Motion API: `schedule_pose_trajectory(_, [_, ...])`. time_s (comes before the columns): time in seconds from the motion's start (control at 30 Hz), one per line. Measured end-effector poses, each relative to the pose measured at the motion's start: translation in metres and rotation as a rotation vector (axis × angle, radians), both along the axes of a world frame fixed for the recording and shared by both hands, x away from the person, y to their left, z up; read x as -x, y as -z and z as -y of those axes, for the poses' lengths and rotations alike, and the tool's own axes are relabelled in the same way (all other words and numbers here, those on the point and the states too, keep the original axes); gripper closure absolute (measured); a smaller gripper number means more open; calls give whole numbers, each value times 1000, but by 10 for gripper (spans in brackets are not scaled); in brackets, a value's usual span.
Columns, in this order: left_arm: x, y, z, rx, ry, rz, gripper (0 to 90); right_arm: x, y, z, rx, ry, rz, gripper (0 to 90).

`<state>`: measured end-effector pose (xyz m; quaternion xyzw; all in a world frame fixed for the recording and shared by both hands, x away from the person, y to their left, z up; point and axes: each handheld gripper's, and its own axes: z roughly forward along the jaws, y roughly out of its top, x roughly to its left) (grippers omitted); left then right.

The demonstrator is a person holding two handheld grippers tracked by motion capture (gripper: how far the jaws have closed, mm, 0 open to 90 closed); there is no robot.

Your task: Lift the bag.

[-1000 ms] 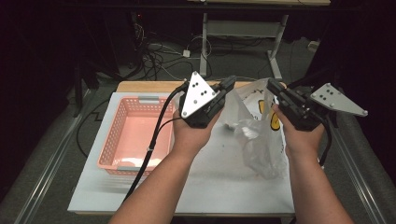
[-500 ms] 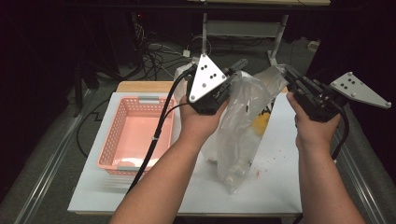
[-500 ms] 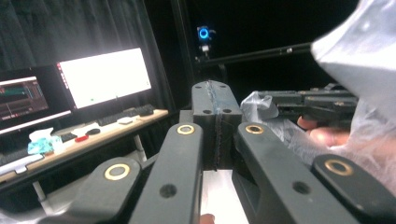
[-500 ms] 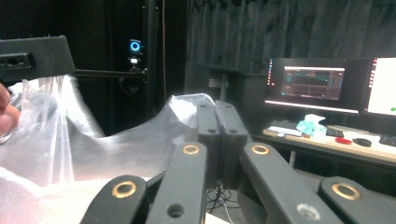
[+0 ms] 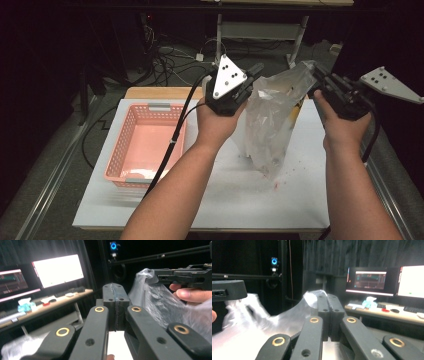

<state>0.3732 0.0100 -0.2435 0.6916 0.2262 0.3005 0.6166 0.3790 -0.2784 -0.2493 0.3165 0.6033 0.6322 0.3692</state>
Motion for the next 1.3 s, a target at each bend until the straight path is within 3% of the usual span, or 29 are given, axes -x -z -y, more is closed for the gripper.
schedule_pose_trajectory(0.17, [0, 19, -7, -15, -20, -58, 878, -2, 21, 0, 35, -7, -47, 900])
schedule_pose_trajectory(0.27, [2, 26, -14, -4, -28, -81, 788, -3, 28, 0, 43, -11, -65, 900])
schedule_pose_trajectory(0.5, [13, 39, -33, -29, -46, -126, 607, -5, 34, -1, 62, -15, -78, 900])
schedule_pose_trajectory(0.73, [37, 52, -51, -32, -44, -159, 478, -3, 34, -6, 74, -21, -78, 900])
schedule_pose_trajectory(0.87, [57, 62, -65, -1, -27, -184, 398, 1, 34, -7, 79, -26, -69, 900])
schedule_pose_trajectory(0.93, [66, 69, -71, -1, -26, -176, 375, 4, 34, -7, 75, -31, -66, 900])
schedule_pose_trajectory(1.1, [83, 94, -76, -20, 1, -250, 322, 13, 31, -5, 78, -45, -45, 892])
schedule_pose_trajectory(1.3, [83, 131, -71, -44, 33, -363, 239, 24, 28, -1, 61, -62, -36, 774])
